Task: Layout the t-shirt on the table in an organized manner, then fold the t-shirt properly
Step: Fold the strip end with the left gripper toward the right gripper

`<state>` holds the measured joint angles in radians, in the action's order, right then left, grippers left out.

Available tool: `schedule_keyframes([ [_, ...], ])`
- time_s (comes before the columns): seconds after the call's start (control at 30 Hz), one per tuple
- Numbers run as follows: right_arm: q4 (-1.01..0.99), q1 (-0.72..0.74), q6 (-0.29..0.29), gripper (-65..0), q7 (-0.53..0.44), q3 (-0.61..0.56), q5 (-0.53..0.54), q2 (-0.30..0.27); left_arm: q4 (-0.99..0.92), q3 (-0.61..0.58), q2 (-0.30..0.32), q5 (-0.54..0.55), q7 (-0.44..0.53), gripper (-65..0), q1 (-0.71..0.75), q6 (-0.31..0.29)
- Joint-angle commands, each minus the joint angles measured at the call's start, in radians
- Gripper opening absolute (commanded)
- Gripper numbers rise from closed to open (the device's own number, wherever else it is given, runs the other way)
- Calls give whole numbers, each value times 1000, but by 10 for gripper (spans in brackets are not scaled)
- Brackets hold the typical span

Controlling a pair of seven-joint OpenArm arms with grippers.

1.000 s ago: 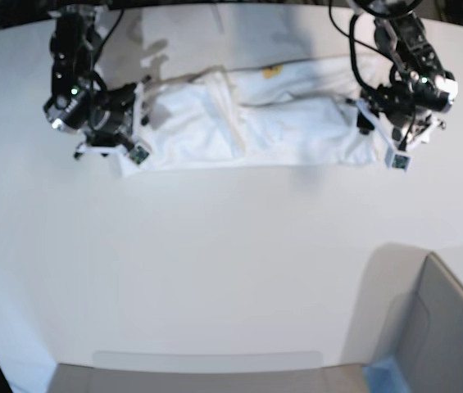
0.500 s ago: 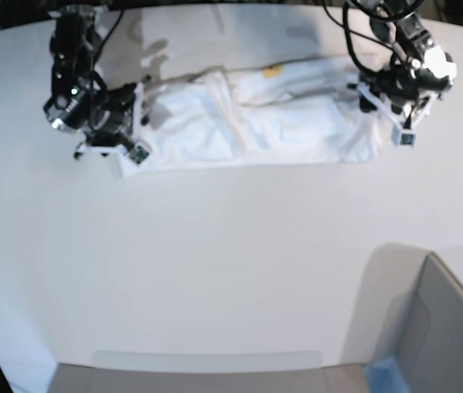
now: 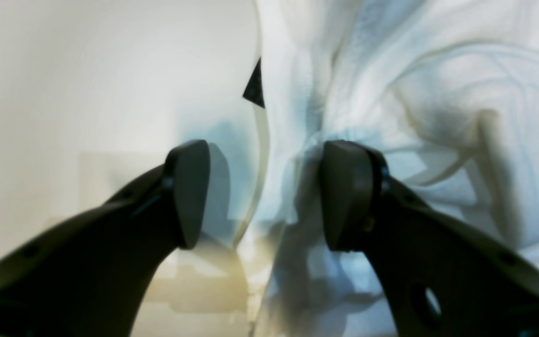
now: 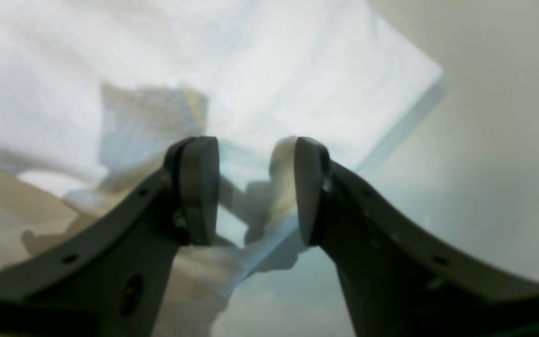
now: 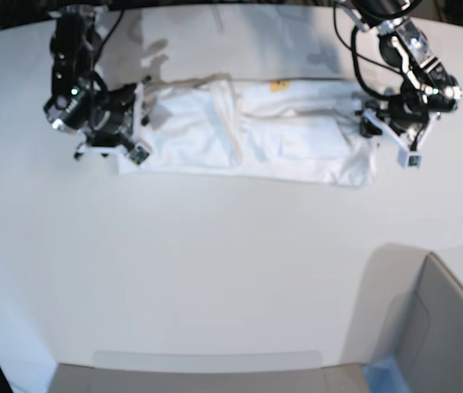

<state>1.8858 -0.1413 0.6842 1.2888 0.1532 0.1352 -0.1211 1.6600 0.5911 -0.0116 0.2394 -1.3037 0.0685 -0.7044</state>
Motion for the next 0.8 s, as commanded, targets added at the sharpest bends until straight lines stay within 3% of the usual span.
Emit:
schedule_keyframes([
  [0.0, 14, 12, 14, -381, -10, 3, 5, -5, -28, -6, -14, -48, -93, -293, 11, 6],
  [0.17, 14, 12, 14, -381, -10, 3, 5, -5, -48, -9, -12, -48, -93, -514, -34, 6],
  [0.23, 14, 12, 14, -381, -10, 3, 5, -4, -68, -24, -8, -48, -93, -572, -46, 6],
  [0.47, -21, 39, 14, -381, -11, 3, 5, 1, -100, -72, -4, -53, -93, -629, -80, 6],
  [0.6, -67, 75, 14, -381, -11, 3, 10, 14, -103, -66, 66, -54, -93, -629, -143, 6],
  [0.77, -67, 114, 14, -381, -11, 3, 10, 62, -206, 54, 154, -54, -93, -629, -252, 6],
])
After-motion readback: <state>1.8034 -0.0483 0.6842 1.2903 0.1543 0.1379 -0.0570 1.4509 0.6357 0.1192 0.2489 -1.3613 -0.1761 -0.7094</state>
